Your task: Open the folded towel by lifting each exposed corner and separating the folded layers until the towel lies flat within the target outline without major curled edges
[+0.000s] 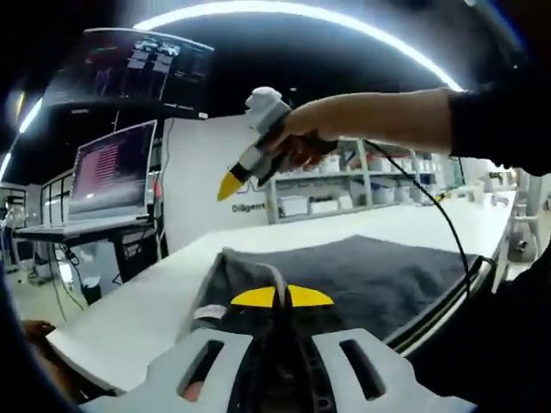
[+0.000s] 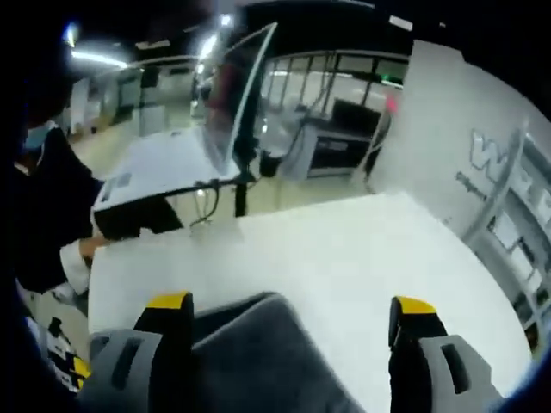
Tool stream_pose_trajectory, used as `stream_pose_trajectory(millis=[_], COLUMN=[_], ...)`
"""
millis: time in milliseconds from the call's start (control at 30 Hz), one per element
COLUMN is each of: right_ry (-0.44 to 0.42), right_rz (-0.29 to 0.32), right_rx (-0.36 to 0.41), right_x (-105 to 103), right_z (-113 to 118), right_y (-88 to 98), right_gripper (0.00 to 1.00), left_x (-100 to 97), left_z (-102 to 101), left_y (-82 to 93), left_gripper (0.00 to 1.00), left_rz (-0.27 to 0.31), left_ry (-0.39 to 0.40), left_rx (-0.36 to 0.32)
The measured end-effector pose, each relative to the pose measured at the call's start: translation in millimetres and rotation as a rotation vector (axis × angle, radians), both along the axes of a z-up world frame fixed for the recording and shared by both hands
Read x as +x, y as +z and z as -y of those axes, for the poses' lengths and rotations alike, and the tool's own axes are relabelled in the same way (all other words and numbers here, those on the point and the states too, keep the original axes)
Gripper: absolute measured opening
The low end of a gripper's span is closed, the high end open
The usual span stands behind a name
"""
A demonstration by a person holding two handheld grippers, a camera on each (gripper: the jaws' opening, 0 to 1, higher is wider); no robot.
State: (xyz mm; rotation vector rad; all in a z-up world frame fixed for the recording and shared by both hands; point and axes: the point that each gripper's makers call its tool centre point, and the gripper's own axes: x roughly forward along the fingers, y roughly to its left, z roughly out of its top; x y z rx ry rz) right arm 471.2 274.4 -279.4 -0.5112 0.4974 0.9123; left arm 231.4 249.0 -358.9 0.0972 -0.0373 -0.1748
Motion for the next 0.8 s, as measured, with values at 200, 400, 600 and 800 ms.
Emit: stream_pose_trajectory(millis=[200, 400, 600, 800], right_ry=[-0.083, -0.075, -0.068, -0.063], right_rz=[-0.062, -0.067, -0.088, -0.116], right_rx=[-0.002, -0.059, -0.070, -0.102], right_x=[6, 5, 9, 10], right_z=[-1, 10, 6, 1], right_y=[-9.2, -23.8, -30.9, -52.3], right_gripper=[0.85, 0.70, 0.49, 0.49], left_x=[0.9, 2.5, 4.2, 3.9], left_z=[3, 6, 8, 15], left_y=[-1.7, -3.4, -4.3, -2.6], left_gripper=[0.02, 0.02, 0.02, 0.02], left_rz=[0.000, 0.000, 0.004, 0.012], left_ry=[-0.010, -0.025, -0.028, -0.034], left_rx=[-0.016, -0.016, -0.027, -0.027])
